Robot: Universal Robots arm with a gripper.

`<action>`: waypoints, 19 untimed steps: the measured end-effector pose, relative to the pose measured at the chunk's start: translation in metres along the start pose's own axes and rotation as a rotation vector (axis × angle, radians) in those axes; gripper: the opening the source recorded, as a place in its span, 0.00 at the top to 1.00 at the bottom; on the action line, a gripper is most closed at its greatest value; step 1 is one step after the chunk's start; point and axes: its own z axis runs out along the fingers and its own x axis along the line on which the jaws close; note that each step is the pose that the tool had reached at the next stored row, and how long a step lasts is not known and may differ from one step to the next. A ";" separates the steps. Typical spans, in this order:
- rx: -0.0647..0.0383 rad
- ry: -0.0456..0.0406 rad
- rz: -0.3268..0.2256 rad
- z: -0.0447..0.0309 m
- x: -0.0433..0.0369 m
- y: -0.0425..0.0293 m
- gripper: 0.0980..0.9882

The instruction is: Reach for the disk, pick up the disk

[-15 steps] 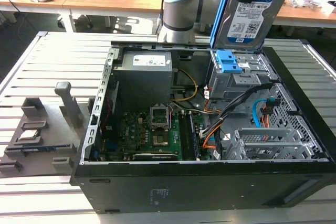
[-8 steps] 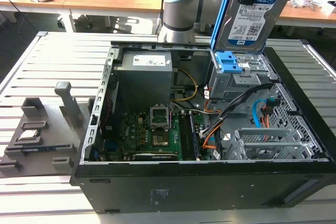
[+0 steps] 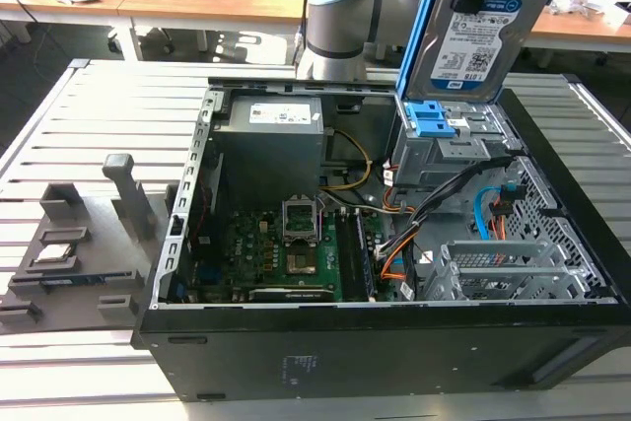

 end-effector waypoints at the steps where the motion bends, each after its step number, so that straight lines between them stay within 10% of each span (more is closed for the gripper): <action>1: 0.000 0.0001 0.000 -0.0001 0.0014 0.0000 0.70; 19: 0.000 0.0001 0.000 -0.0017 0.0231 0.0002 0.70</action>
